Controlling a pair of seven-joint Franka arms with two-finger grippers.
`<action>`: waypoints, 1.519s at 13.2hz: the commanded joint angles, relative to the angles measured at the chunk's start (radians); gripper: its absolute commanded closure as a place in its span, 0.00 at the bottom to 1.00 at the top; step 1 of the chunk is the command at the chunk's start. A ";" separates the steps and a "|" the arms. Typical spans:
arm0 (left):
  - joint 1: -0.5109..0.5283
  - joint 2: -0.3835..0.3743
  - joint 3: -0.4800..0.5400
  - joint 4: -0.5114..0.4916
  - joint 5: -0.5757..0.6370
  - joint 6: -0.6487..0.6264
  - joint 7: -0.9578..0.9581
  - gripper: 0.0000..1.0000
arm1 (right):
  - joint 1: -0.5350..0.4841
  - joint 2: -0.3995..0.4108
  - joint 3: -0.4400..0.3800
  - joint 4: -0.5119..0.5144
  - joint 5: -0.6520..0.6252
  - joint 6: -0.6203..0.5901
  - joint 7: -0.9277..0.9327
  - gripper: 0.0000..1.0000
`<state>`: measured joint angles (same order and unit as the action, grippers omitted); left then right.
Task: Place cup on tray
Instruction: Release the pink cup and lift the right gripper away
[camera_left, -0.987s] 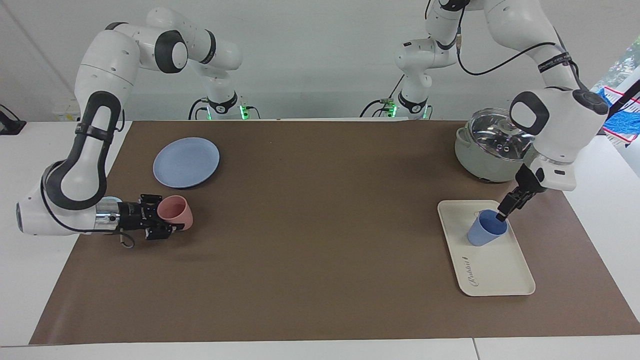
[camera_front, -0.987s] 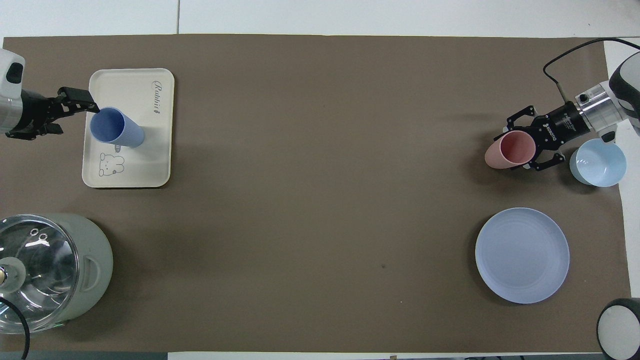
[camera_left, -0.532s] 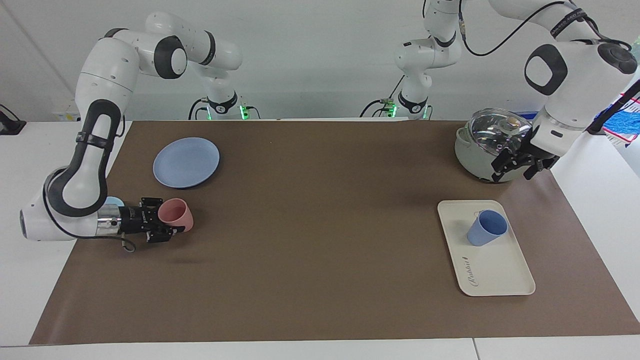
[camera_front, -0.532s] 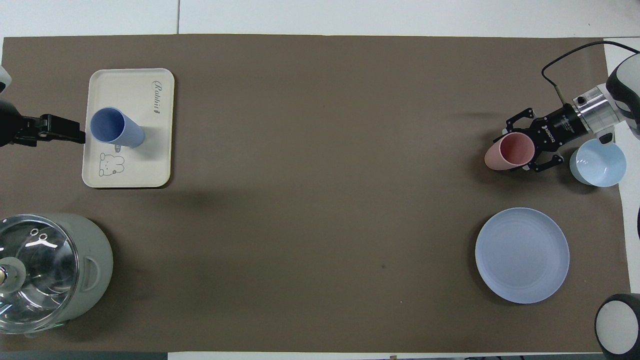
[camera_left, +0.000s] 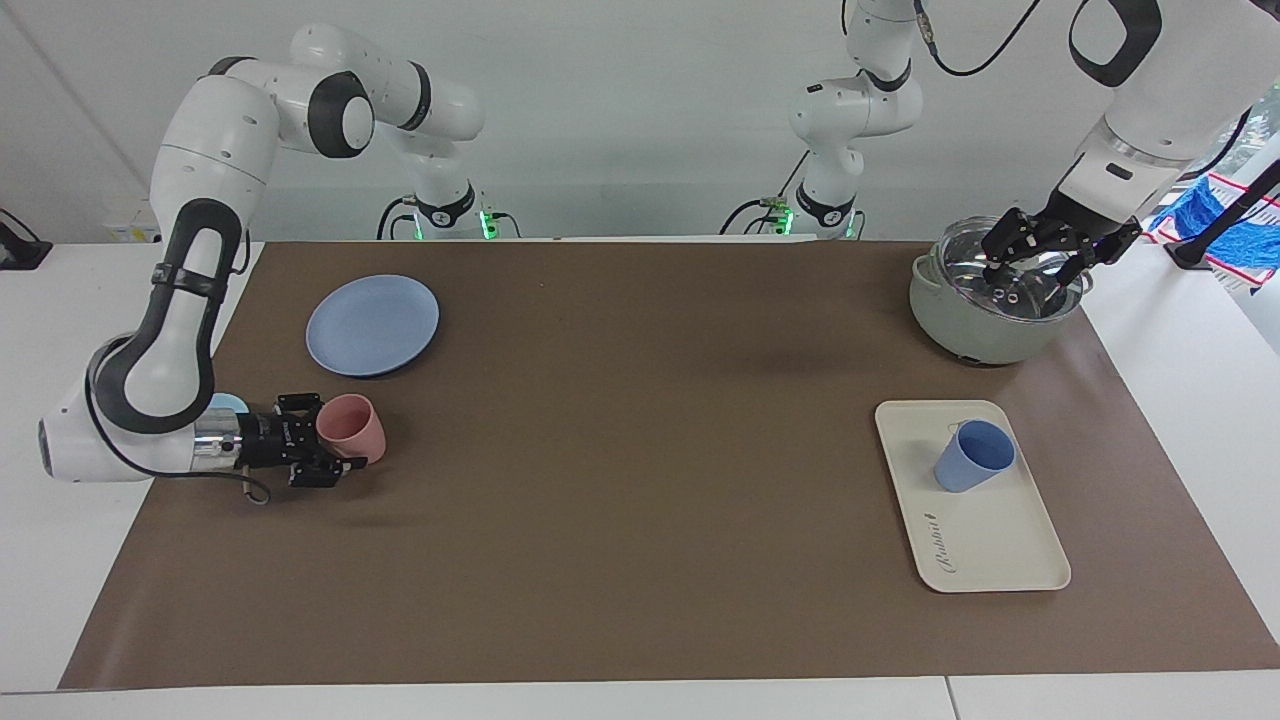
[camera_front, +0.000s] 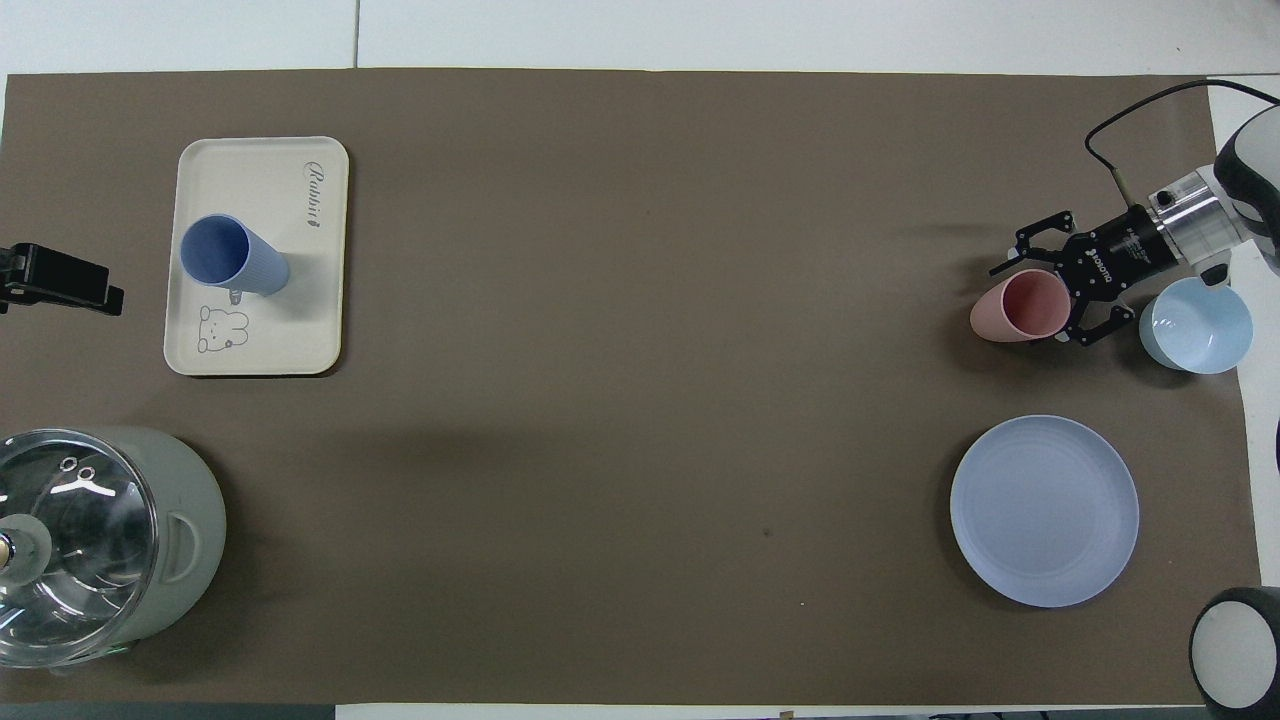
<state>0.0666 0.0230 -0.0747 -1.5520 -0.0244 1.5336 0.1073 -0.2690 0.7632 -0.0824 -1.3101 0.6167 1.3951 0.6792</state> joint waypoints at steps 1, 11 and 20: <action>-0.001 -0.002 -0.004 -0.004 0.021 -0.007 0.003 0.00 | -0.018 0.004 0.009 0.022 -0.041 0.021 -0.070 0.00; -0.011 0.034 -0.004 0.099 -0.008 -0.075 -0.090 0.00 | -0.021 -0.205 0.012 0.022 -0.239 0.047 -0.404 0.00; -0.011 0.015 -0.004 0.078 -0.009 -0.069 -0.094 0.00 | 0.128 -0.487 0.024 0.008 -0.474 -0.016 -0.536 0.00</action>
<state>0.0582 0.0416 -0.0758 -1.4845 -0.0270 1.4879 0.0282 -0.1392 0.3274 -0.0639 -1.2635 0.1790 1.3788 0.2395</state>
